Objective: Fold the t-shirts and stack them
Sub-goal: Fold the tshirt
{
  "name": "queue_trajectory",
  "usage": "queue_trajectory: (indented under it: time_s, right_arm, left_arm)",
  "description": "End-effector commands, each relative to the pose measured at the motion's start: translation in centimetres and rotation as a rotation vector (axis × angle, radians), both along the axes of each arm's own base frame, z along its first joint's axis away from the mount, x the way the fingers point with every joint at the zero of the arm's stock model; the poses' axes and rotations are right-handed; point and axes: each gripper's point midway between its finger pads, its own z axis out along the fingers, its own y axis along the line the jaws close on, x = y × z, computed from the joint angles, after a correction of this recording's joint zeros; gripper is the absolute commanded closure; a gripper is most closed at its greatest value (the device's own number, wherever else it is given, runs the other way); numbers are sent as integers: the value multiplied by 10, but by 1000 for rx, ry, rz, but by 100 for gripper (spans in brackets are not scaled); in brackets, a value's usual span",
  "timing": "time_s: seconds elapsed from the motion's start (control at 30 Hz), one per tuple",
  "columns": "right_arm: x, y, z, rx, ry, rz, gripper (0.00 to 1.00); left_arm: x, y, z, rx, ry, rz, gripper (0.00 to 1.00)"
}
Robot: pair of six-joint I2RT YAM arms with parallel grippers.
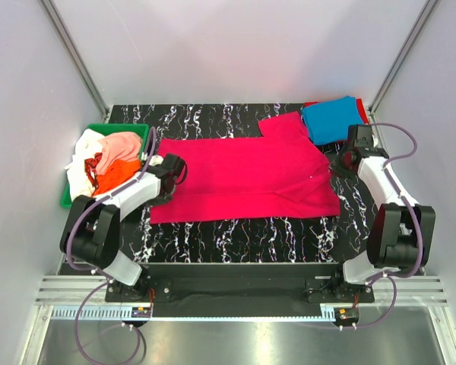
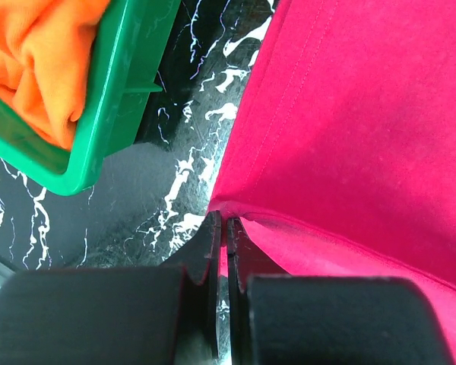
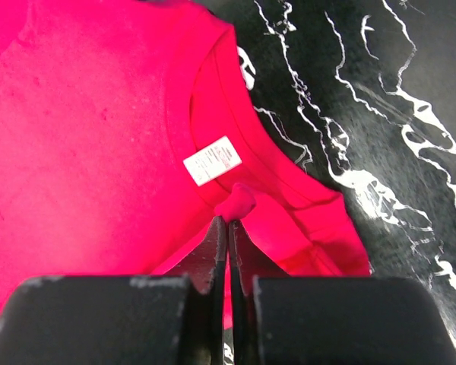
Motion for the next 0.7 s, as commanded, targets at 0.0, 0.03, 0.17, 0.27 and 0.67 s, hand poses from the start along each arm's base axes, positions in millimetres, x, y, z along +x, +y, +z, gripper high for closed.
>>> queue_trajectory:
  time_s: [0.0, 0.03, 0.17, 0.27, 0.67]
  right_arm:
    - [28, -1, 19, -17, -84, 14, 97]
    - [30, -3, 15, -21, -73, 9, 97]
    - [40, -3, 9, -22, -64, 9, 97]
    - [41, 1, 0, 2, -44, 14, 96]
    - [35, 25, 27, 115, -69, 28, 47]
  left_arm:
    - [16, 7, 10, 52, -50, 13, 100]
    - [19, 7, 12, 56, -56, 17, 100]
    - [22, 11, 13, 73, -62, 35, 100]
    - [22, 12, 10, 78, -55, 43, 100]
    - [32, 9, 52, 52, -108, 26, 56]
